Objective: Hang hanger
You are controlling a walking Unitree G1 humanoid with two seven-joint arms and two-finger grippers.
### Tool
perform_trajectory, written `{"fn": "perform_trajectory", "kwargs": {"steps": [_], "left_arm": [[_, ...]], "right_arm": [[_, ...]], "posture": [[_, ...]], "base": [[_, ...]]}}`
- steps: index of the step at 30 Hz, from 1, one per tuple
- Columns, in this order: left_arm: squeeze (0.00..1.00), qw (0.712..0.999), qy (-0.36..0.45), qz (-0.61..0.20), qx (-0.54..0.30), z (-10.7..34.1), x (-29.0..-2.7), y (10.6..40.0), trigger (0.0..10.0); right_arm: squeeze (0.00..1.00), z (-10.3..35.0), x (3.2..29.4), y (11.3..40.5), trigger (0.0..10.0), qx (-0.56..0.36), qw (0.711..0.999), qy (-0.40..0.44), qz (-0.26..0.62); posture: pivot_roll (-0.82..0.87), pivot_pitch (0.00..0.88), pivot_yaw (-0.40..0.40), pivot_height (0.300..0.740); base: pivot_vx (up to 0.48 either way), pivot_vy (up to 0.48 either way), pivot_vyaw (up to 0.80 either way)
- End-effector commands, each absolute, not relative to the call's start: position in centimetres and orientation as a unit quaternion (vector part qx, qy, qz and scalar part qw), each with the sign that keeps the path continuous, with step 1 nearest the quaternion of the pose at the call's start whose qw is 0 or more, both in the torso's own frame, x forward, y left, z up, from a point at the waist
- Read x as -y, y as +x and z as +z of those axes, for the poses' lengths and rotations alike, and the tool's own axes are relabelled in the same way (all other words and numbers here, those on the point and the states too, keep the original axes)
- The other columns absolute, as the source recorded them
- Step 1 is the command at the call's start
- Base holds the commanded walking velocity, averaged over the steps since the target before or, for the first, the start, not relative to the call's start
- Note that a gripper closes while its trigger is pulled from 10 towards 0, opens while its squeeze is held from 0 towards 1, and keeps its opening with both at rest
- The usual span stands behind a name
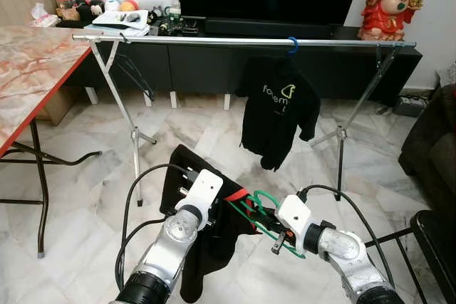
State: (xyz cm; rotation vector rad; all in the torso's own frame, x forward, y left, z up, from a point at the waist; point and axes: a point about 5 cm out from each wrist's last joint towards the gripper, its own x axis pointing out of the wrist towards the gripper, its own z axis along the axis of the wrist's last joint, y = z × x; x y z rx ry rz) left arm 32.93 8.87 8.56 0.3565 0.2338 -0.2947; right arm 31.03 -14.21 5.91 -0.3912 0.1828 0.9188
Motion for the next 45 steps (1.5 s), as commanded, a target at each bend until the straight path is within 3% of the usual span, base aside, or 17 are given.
{"fn": "perform_trajectory", "kwargs": {"steps": [1, 27, 30, 37, 40, 45], "left_arm": [[0.0, 0.969, 0.169, -0.15, -0.099, 9.2, -8.6, 33.2, 0.0], [0.0, 0.963, 0.173, -0.179, -0.1, 9.1, -8.2, 32.9, 0.0], [0.0, 0.964, 0.174, -0.172, -0.103, 9.1, -8.7, 33.0, 0.0], [0.0, 0.965, 0.178, -0.155, -0.115, 8.8, -9.9, 33.1, 0.0], [0.0, 0.968, 0.18, -0.112, -0.134, 8.5, -11.6, 33.3, 0.0], [0.0, 0.967, 0.183, -0.106, -0.139, 8.3, -12.1, 33.3, 0.0]], "right_arm": [[0.0, 5.4, 14.6, 30.7, 0.0, -0.101, 0.868, -0.202, 0.443], [0.0, 1.9, 16.8, 28.6, 0.0, -0.2, 0.814, -0.315, 0.445], [0.0, 0.7, 17.9, 27.8, 0.0, -0.236, 0.791, -0.353, 0.441], [0.0, -0.3, 19.6, 27.2, 0.0, -0.283, 0.794, -0.364, 0.395], [0.0, -1.2, 21.6, 26.6, 0.0, -0.331, 0.789, -0.386, 0.345], [0.0, -1.1, 22.1, 26.5, 0.0, -0.331, 0.796, -0.384, 0.331]], "posture": [[0.08, 0.044, -0.044, 0.74], [0.08, 0.033, -0.037, 0.74], [0.08, 0.033, -0.037, 0.74], [0.08, 0.037, -0.041, 0.74], [0.08, 0.046, -0.043, 0.74], [0.08, 0.047, -0.042, 0.74]], "base": [[0.0, 0.0, 0.0], [0.0, 0.0, 0.0], [0.0, 0.0, 0.0], [0.0, 0.0, 0.0], [0.0, 0.0, 0.0], [0.0, 0.0, 0.0]]}}
